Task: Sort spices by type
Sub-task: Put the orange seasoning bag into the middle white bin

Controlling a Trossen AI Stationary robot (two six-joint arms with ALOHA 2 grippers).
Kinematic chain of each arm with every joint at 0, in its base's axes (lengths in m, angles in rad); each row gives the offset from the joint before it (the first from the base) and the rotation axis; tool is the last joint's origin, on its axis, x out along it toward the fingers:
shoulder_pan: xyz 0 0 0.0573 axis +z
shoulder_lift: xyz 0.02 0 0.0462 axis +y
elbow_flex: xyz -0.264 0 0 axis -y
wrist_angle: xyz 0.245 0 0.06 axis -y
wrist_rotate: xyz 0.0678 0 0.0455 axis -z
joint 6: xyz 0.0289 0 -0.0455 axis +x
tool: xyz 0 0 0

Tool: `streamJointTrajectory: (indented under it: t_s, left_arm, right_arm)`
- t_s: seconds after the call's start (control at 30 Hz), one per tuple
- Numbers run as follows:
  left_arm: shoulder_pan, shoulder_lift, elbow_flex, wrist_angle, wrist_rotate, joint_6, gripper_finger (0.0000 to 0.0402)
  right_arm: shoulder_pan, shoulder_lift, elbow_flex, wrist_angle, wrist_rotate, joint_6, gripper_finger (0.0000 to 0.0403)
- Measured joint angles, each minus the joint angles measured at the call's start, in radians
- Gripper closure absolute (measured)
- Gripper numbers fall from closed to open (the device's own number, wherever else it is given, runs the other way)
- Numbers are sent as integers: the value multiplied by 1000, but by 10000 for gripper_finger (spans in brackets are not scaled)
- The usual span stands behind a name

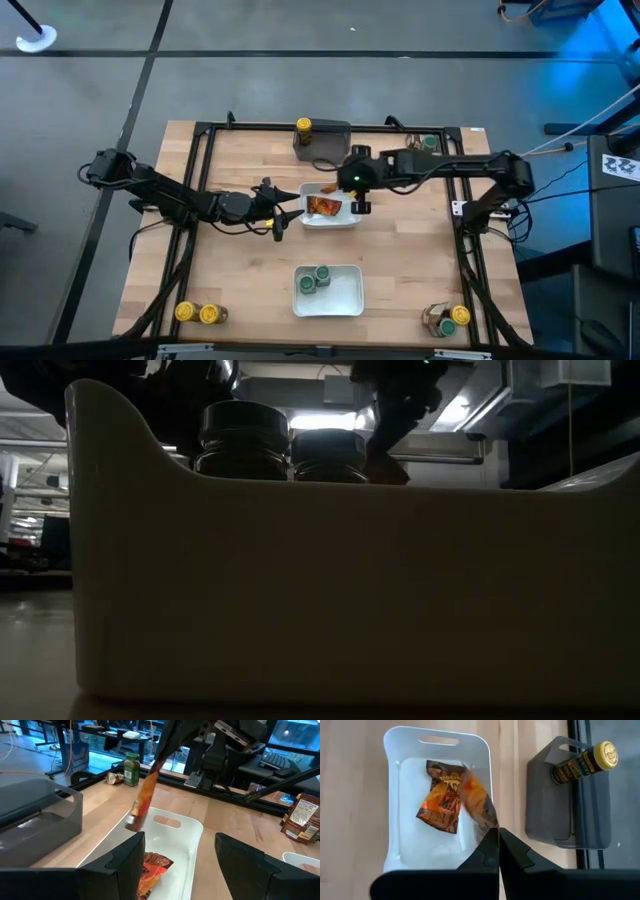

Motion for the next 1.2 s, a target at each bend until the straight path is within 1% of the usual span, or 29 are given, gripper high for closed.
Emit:
streamJointTrajectory:
  t_s: [0.2,0.37,0.6,0.73,0.83,0.93,1.2]
  left_arm:
    - [0,0,0,-5,0,-3,178]
    - [0,0,0,-7,0,-1,178]
    - [0,0,0,-12,0,-3,178]
    - [0,0,0,-12,0,-1,178]
    - [0,0,0,-12,0,-3,178]
    - [0,0,0,-12,0,-3,178]
    - [0,0,0,-13,0,-3,178]
  right_arm:
    - [0,128,158,-212,26,20,402]
    - [0,198,186,-270,26,24,402]
    - [-2,267,185,-282,49,43,402]
    - [-3,293,185,-286,65,78,402]
    - [-3,312,185,-298,93,81,402]
    - [-3,329,185,-298,96,80,402]
    - [-3,336,185,-280,68,88,368]
